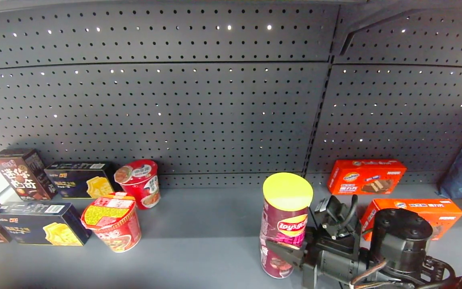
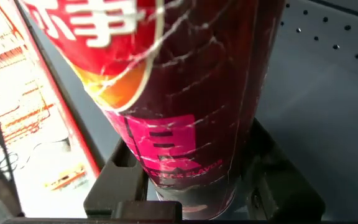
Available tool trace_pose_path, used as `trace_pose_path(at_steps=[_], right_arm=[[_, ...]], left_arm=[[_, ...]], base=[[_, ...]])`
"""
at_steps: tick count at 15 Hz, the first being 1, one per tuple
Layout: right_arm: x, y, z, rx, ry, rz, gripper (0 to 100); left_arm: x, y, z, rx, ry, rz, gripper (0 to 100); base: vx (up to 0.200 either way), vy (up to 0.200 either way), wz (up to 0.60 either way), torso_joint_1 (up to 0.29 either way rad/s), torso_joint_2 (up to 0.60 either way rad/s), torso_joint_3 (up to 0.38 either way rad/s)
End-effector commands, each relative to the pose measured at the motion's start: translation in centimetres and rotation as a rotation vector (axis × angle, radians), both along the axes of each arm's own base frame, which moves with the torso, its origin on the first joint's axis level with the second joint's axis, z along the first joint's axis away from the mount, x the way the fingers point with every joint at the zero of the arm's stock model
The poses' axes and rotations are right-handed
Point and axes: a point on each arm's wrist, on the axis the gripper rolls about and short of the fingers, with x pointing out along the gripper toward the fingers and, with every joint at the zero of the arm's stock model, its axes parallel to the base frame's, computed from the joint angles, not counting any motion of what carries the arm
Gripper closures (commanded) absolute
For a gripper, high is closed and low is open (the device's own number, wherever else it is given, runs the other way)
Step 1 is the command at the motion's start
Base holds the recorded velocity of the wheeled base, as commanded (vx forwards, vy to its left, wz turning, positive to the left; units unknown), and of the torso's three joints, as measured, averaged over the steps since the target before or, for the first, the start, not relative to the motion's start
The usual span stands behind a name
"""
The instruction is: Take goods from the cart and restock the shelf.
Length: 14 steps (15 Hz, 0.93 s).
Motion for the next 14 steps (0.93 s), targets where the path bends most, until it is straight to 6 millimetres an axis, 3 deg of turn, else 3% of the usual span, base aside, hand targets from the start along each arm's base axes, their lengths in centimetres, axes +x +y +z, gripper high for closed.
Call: trace_pose_path(at_steps=[1,2,8,11,14], right_arm=[[0.6,0.6,-1.7,-0.024,0.024,0.006,100],[0.5,0.6,-1.7,-0.022,0.024,0.007,0],[-1.6,-1.5,-0.8,-0.030,0.028,-0.021,0],[-4.8,-4.5,0.4,-0.024,0.017,-0.043,0],[-6.3,-7.8,2.2,0.005,-0.038,-0.173,0]], left_arm=[[0.0,0.0,0.0,-0.004,0.003,0.000,100],[0.0,0.0,0.0,-0.004,0.003,0.000,100],[0.0,0.0,0.0,-0.003,0.003,0.000,100],[0.0,0.0,0.0,0.000,0.002,0.000,100],[-0.2,0.0,1.2,0.007,-0.061,-0.001,100]], base=[[0.000,0.000,0.00,0.000,0.00,0.000],[0.000,0.000,0.00,0.000,0.00,0.000],[0.000,0.000,0.00,0.000,0.00,0.000],[0.000,0.000,0.00,0.000,0.00,0.000],[0.000,0.000,0.00,0.000,0.00,0.000]])
